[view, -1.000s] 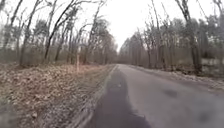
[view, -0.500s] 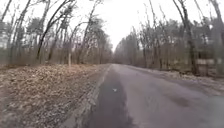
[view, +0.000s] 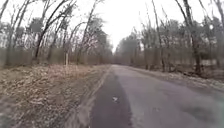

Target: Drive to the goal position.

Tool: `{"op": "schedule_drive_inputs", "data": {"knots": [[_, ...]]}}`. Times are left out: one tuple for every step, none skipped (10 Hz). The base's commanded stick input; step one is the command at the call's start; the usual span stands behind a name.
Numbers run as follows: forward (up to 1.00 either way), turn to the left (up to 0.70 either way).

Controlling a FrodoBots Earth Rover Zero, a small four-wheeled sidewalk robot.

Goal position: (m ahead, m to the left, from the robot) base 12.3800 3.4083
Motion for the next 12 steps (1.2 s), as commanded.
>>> {"op": "schedule_drive_inputs", "data": {"knots": [[1.00, 0.00], [1.00, 0.00], [1.00, 0.00], [1.00, 0.00], [1.00, 0.00], [1.00, 0.00], [1.00, 0.00], [1.00, 0.00], [1.00, 0.00], [1.00, 0.00], [1.00, 0.00], [1.00, 0.00]]}}
